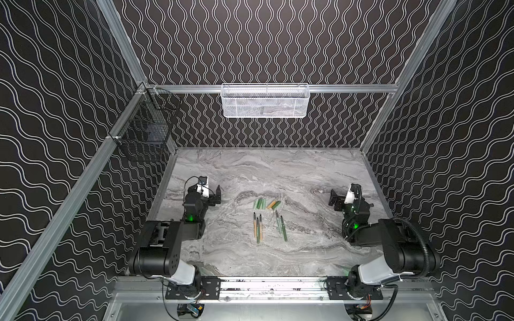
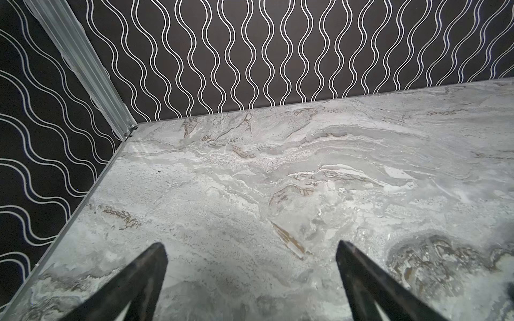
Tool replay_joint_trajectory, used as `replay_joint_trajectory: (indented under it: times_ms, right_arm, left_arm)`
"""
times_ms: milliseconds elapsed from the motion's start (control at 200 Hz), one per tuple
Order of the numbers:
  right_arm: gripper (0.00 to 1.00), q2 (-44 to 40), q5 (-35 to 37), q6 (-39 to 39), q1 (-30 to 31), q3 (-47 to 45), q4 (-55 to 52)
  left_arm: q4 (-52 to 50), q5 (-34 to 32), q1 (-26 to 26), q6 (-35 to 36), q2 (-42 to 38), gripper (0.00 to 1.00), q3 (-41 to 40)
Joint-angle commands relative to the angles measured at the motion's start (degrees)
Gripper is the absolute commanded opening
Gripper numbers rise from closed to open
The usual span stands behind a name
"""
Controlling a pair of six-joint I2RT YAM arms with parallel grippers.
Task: Insert pens into pen caps
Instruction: Move the pen to the center of the table.
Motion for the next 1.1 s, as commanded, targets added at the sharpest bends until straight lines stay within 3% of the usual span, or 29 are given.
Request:
replay_joint_trajectory:
  times_ms: [0,851,926,1096]
  right_arm:
    - [1.00,0.1,-0.3,0.4,0.1,0.3,2.7]
    - [1.00,0.1,-0.3,0.1,0.1,0.3,2.9]
    - [1.00,0.1,-0.2,0.1,0.1,0.2,2.9]
    - [1.00,0.1,-0.2,0.1,0.1,0.3,2.9]
  left_arm:
    - [2.0,0.1,0.2,0.6,0.2,0.99,0.2]
    - [1.7,0.3,0.2,0.7,0.2,0.99,0.4]
    - [2.8,5.1,0.2,2.2,0.1,0.99,-0.3]
    - [2.6,5.4,0.3,2.1,0.2,0.99,-0.1]
